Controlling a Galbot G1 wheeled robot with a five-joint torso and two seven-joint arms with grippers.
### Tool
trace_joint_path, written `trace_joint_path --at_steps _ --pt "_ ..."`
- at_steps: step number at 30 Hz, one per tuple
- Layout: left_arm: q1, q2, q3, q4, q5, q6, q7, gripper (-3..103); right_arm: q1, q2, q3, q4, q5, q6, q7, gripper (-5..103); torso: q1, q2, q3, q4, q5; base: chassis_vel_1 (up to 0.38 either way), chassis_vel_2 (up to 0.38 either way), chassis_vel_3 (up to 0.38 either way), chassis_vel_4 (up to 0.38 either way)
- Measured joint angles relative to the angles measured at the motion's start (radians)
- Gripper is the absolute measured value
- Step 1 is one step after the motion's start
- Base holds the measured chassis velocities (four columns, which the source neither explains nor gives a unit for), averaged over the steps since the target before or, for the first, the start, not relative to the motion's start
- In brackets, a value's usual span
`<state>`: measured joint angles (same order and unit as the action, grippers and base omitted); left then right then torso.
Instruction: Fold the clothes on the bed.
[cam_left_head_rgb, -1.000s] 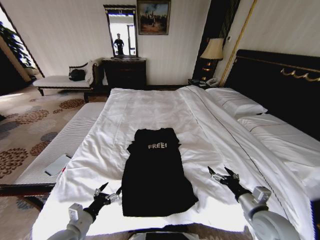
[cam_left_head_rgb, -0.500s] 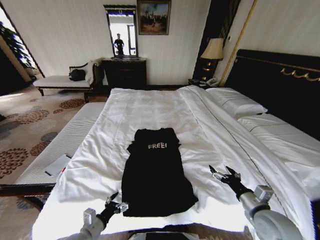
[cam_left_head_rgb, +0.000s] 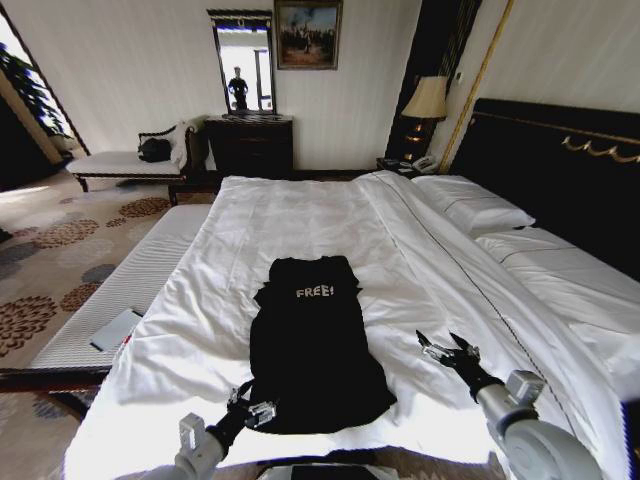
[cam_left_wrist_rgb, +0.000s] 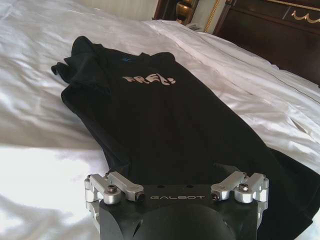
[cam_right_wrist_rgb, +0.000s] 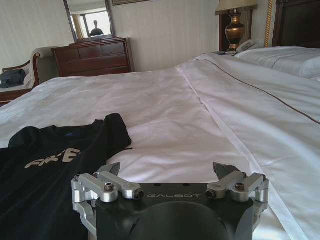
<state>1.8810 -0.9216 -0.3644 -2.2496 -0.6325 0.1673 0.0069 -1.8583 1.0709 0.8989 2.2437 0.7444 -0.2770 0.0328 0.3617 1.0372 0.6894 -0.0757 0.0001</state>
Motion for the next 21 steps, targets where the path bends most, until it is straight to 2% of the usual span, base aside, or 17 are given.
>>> trace_joint_path --at_steps 11,15,21 --pt "0.058 0.003 -0.001 -0.055 0.046 0.000 0.000 94 -0.005 -0.010 0.006 0.009 0.001 0.003 0.000 100 0.000 0.000 0.000 0.0000 0.0000 0.000 0.000 0.000 0.000" --pt "0.127 0.016 -0.048 -0.057 0.048 -0.027 0.000 94 -0.007 -0.009 0.005 0.011 -0.001 0.008 -0.002 100 0.000 0.000 0.000 0.0000 0.0000 0.000 0.000 0.000 0.000" --pt "0.194 0.015 -0.067 -0.047 0.058 -0.069 0.000 94 -0.015 -0.003 0.004 0.011 -0.014 0.018 -0.009 100 0.000 0.000 0.000 0.0000 -0.0001 0.000 0.000 0.000 0.000"
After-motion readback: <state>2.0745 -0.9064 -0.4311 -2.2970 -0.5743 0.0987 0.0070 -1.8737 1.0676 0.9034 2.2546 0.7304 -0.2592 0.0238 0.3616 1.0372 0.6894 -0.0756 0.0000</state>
